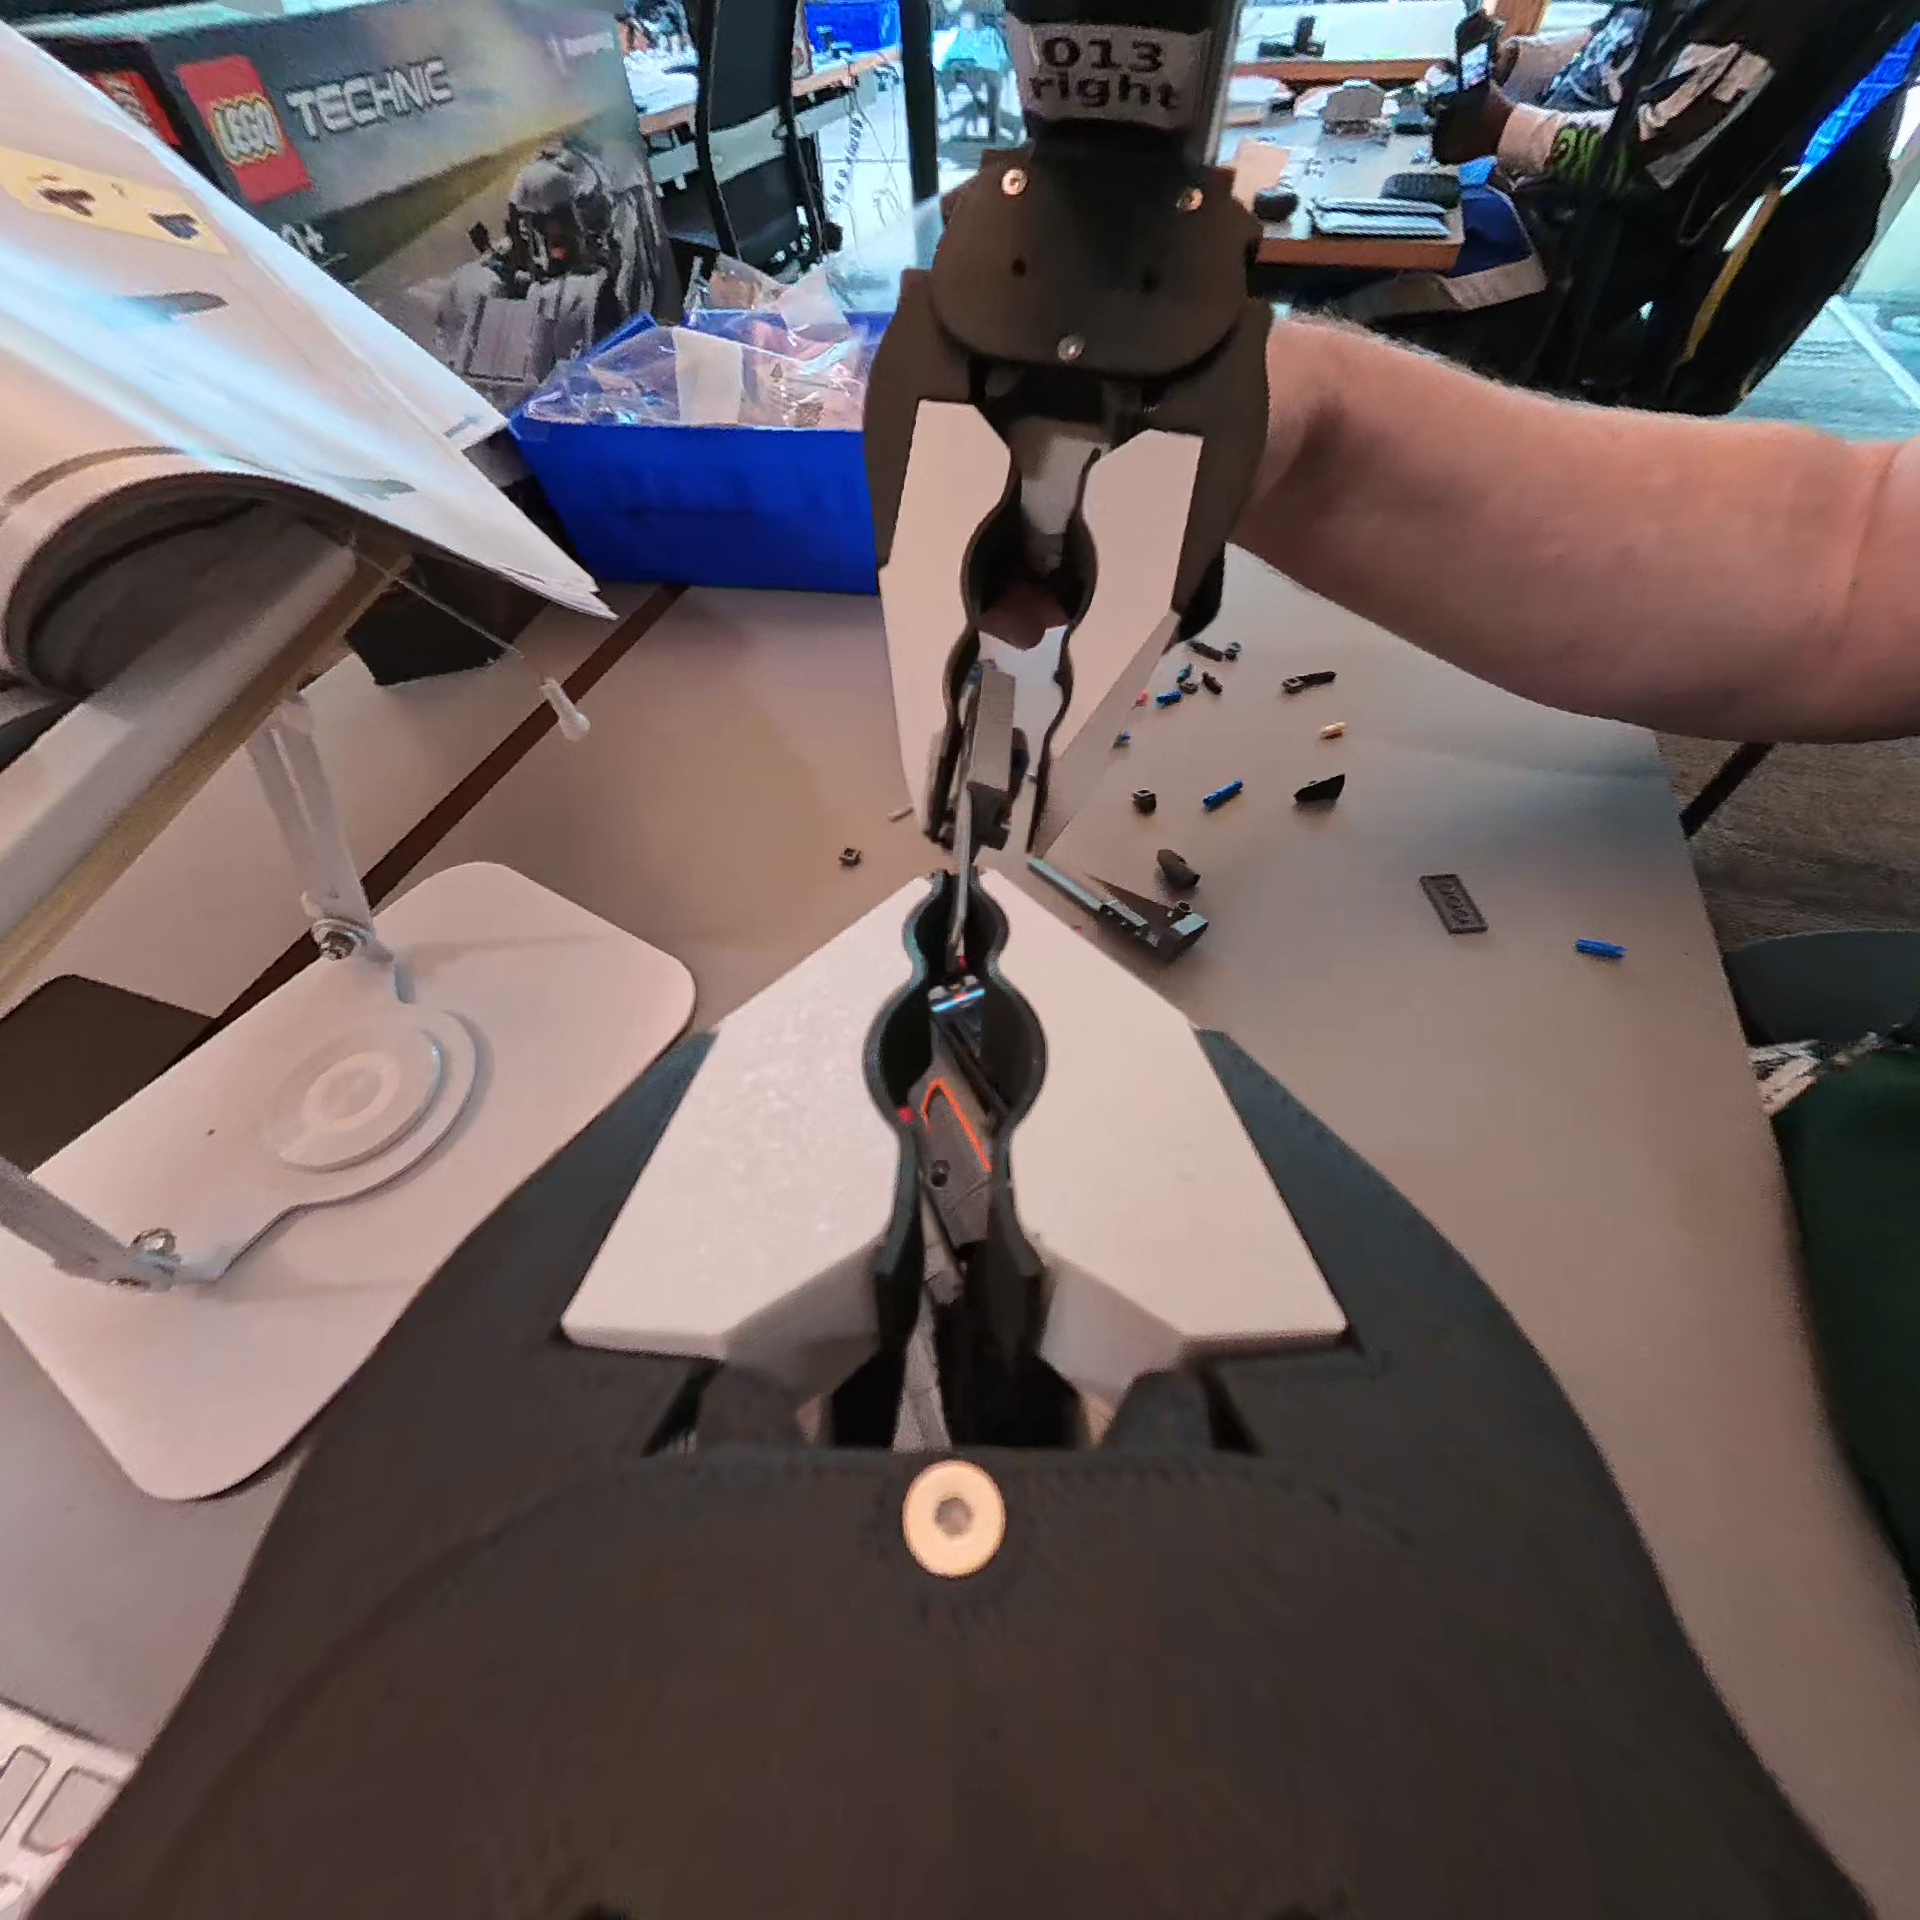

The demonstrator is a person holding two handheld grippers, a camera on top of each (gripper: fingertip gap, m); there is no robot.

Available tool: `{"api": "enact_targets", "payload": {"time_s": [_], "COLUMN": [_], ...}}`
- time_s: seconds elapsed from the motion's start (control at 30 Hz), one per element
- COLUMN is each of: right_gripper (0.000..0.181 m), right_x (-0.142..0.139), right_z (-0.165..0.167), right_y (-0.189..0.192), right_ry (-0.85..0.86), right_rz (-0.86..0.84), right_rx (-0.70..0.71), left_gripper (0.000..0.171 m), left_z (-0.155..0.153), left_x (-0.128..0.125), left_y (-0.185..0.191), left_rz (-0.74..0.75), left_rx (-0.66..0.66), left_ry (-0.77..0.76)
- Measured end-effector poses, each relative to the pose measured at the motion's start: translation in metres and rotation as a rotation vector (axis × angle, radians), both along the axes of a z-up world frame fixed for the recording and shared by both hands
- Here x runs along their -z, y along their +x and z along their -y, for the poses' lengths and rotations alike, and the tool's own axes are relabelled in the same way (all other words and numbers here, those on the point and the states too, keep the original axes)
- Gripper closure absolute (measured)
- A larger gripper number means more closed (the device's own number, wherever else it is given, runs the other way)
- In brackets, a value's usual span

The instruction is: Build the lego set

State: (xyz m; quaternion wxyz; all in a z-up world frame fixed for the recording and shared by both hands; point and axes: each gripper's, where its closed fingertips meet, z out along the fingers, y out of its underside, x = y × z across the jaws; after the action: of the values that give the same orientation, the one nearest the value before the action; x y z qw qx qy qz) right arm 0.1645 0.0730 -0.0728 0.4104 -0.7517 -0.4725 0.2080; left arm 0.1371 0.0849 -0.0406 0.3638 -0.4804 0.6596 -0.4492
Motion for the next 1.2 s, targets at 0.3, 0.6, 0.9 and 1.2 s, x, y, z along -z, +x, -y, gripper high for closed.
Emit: {"api": "enact_targets", "payload": {"time_s": [0.3,0.6,0.9,1.2], "right_gripper": [0.170,0.175,0.175,0.175], "right_x": [-0.019,-0.004,0.040,0.065], "right_z": [-0.007,-0.029,-0.060,-0.062], "right_y": [0.010,0.013,0.023,0.023], "right_ry": [0.074,0.025,-0.090,-0.207], "right_rz": [0.016,0.062,0.145,0.207], "right_rx": [0.003,-0.017,-0.050,-0.149], "left_gripper": [0.171,0.171,0.162,0.158], "left_z": [-0.011,-0.031,-0.053,-0.049], "left_x": [0.007,0.028,0.083,0.109], "left_y": [-0.001,0.002,0.010,0.009], "left_rz": [-0.049,-0.108,-0.261,-0.339], "left_rx": [-0.033,-0.064,-0.086,-0.036], "left_ry": [0.016,-0.018,-0.086,-0.145]}}
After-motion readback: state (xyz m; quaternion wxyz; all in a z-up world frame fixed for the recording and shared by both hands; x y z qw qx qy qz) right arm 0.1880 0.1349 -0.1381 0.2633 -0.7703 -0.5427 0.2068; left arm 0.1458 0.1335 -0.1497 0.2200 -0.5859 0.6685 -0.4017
